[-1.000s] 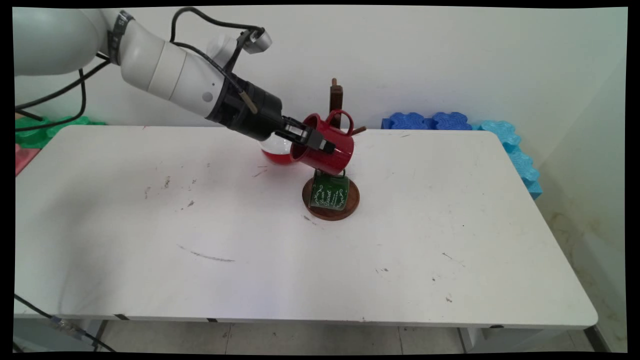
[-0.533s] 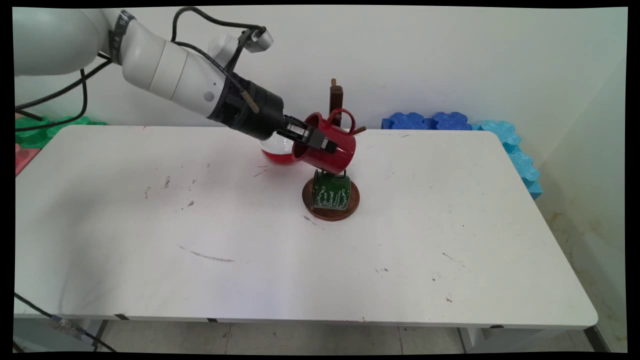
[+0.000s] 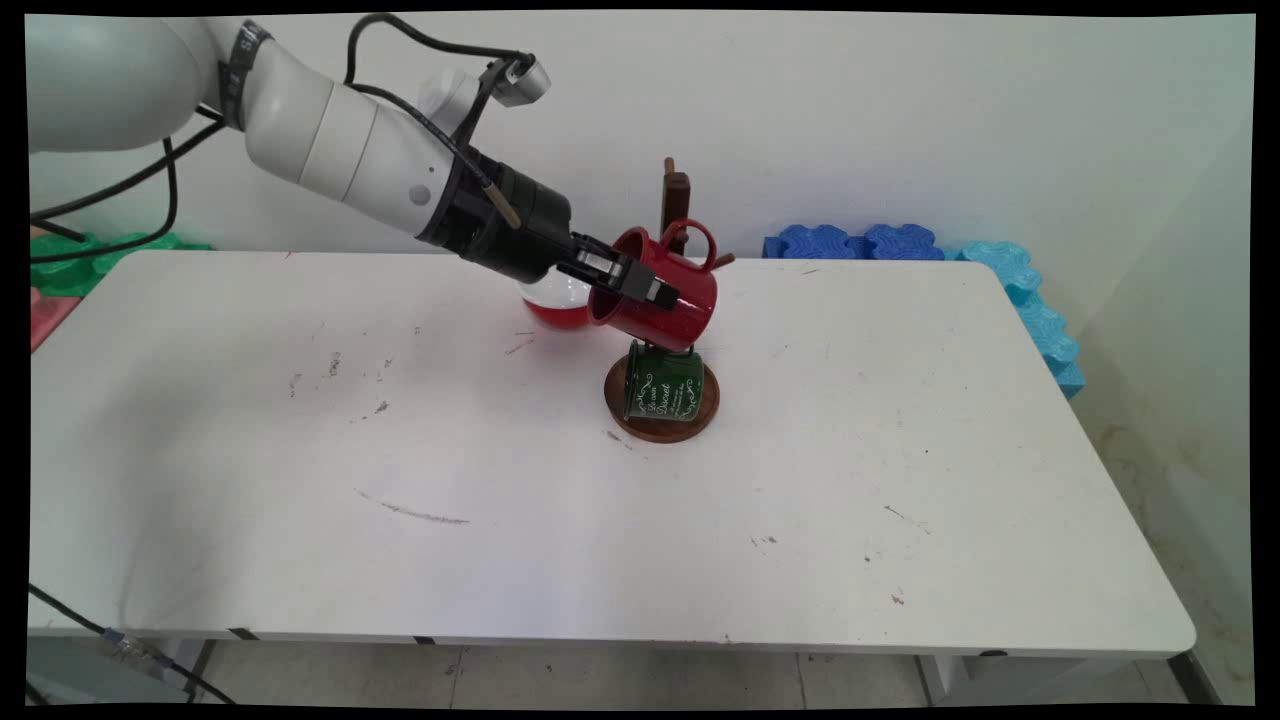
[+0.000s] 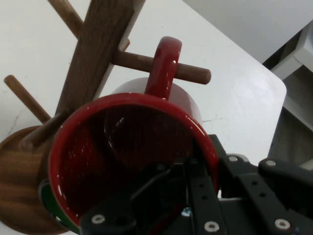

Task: Place the picked object on the table

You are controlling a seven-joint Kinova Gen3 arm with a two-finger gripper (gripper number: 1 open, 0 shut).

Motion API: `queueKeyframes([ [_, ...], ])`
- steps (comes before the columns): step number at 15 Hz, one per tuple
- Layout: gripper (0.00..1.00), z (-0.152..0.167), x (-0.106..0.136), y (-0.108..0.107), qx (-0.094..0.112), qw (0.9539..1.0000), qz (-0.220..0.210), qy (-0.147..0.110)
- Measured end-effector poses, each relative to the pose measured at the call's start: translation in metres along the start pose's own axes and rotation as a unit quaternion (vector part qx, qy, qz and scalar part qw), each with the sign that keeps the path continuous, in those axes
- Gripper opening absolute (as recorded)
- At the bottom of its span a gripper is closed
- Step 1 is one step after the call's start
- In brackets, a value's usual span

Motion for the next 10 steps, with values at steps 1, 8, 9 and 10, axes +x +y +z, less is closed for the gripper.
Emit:
queueKeyframes([
  [1, 0.0, 0.0, 0.0, 0.001, -0.001, 1.0, 0.001, 0.0],
  [8, 0.0, -0.003, 0.004, 0.011, -0.007, 1.0, 0.006, 0.002],
  [9, 0.0, -0.004, 0.004, 0.012, -0.008, 0.9999, 0.008, 0.002],
  [10, 0.0, -0.005, 0.005, 0.013, -0.008, 0.9999, 0.008, 0.002],
])
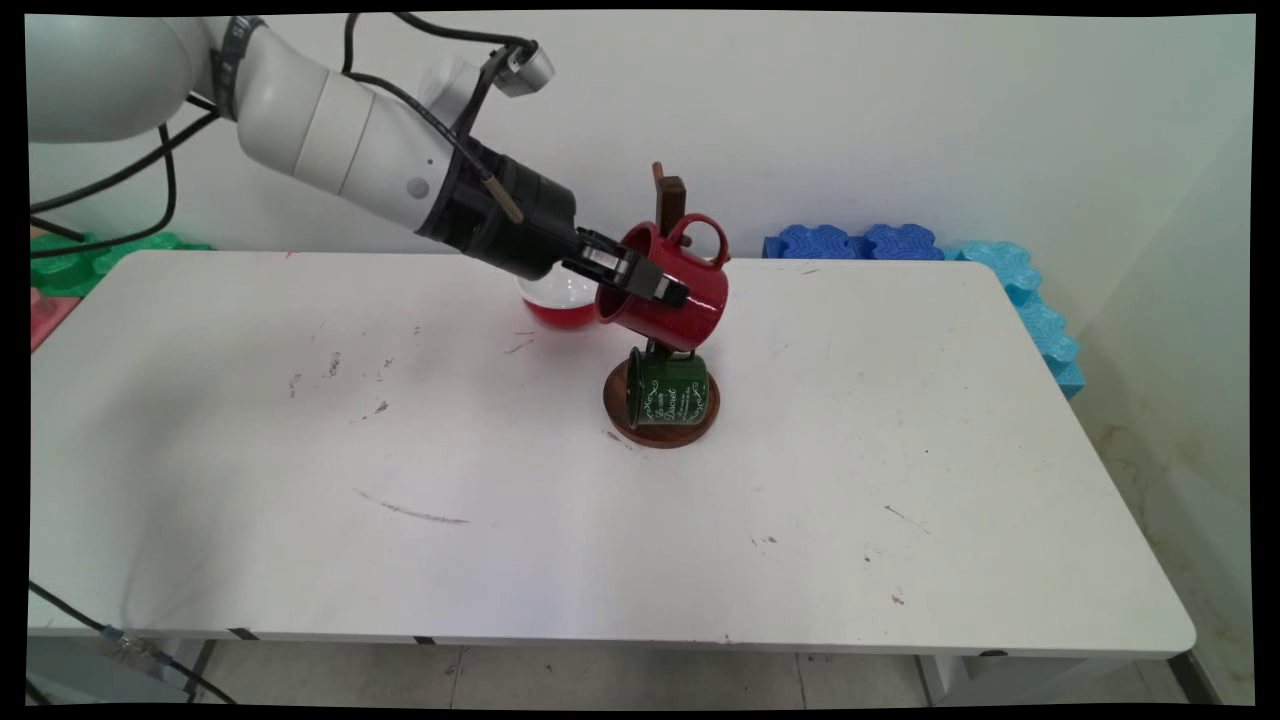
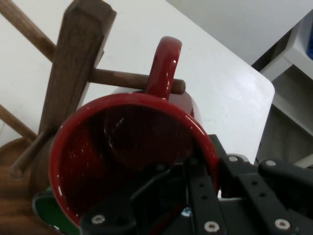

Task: Place the picked object on the table

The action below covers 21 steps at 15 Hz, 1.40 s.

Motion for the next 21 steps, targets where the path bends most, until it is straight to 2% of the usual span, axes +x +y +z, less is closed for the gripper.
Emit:
queueKeyframes([
  [6, 0.0, -0.006, 0.002, 0.007, -0.003, 1.0, 0.008, 0.001],
  [15, 0.0, -0.019, -0.004, 0.031, -0.014, 0.9995, 0.028, -0.01],
  [21, 0.0, -0.029, -0.01, 0.035, -0.008, 0.9983, 0.052, -0.025],
])
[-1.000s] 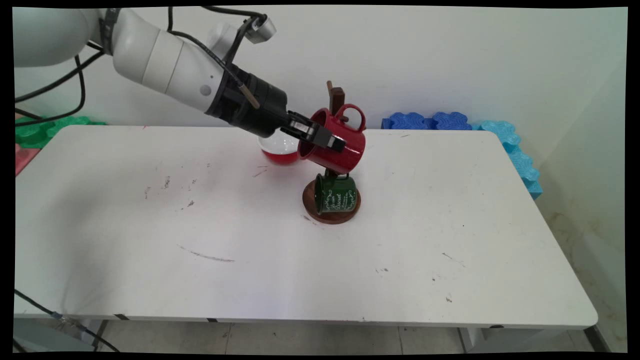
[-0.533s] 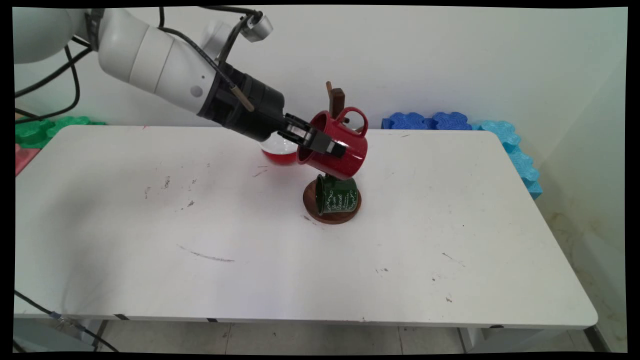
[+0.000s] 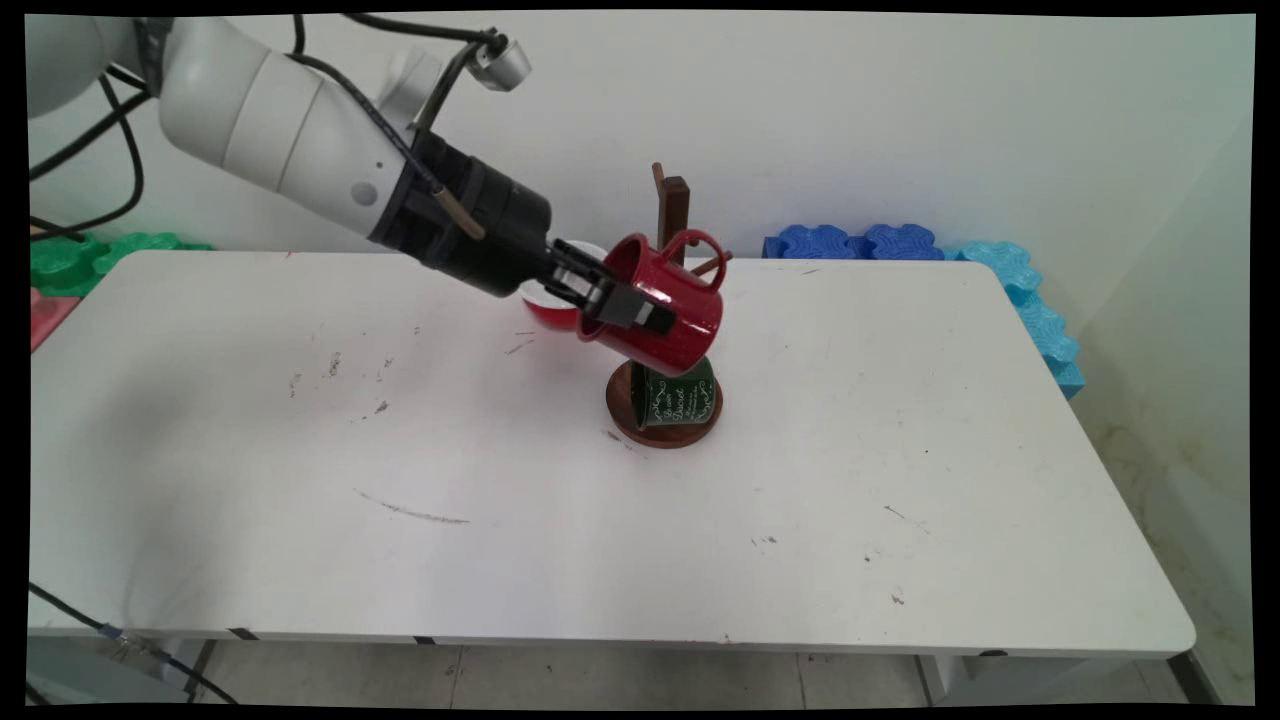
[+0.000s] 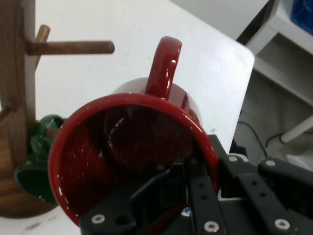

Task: Place the picked object on the table

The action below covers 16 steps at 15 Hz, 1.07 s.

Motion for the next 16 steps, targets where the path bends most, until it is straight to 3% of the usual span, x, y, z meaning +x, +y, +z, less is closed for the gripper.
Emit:
queueKeyframes([
  [9, 0.0, -0.026, -0.012, -0.006, 0.033, 0.9978, 0.044, -0.038],
  [16, 0.0, -0.05, -0.024, -0.021, 0.071, 0.9916, 0.075, -0.078],
])
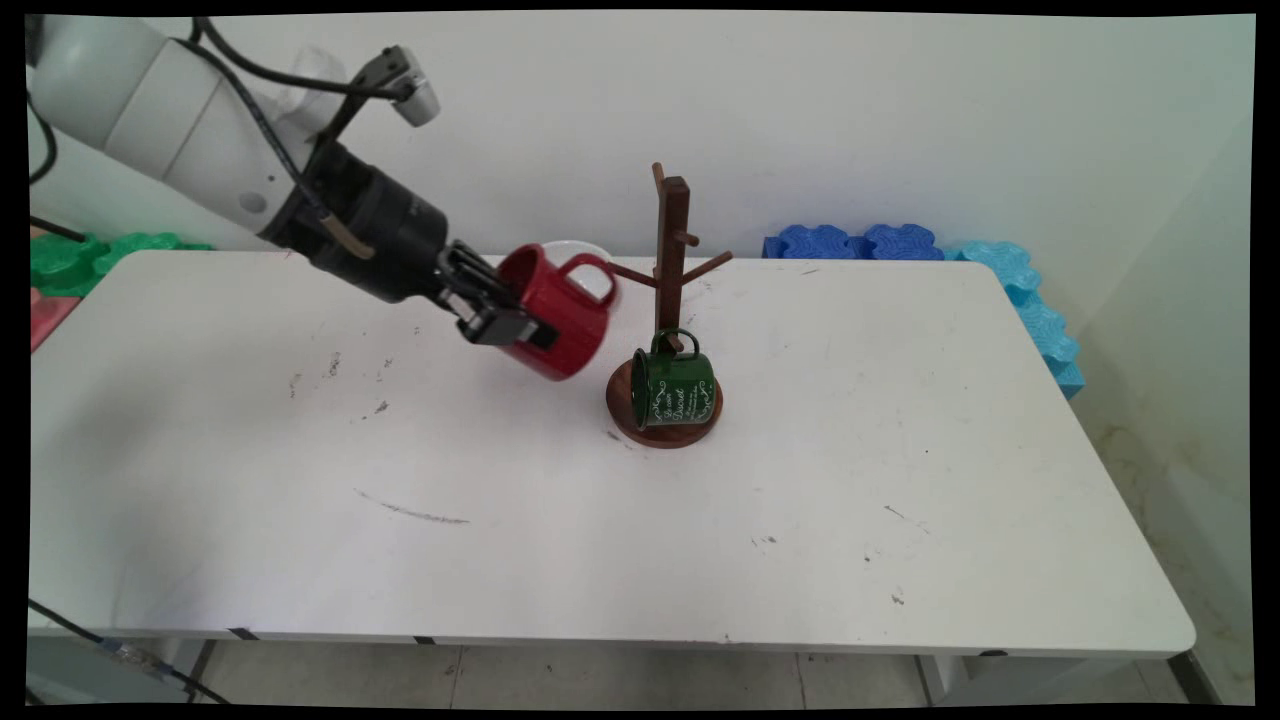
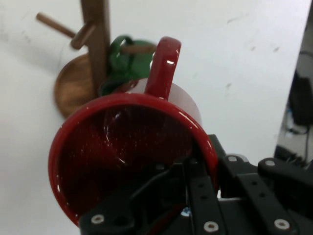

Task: Place the picked object on the table

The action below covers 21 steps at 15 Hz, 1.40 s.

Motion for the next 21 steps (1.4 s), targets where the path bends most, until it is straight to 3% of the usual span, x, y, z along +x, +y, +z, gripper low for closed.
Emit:
queueKeyframes([
  [9, 0.0, -0.003, -0.025, -0.032, 0.054, 0.9956, 0.049, -0.058],
  [21, 0.0, 0.028, -0.045, -0.073, 0.096, 0.9838, 0.1, -0.113],
])
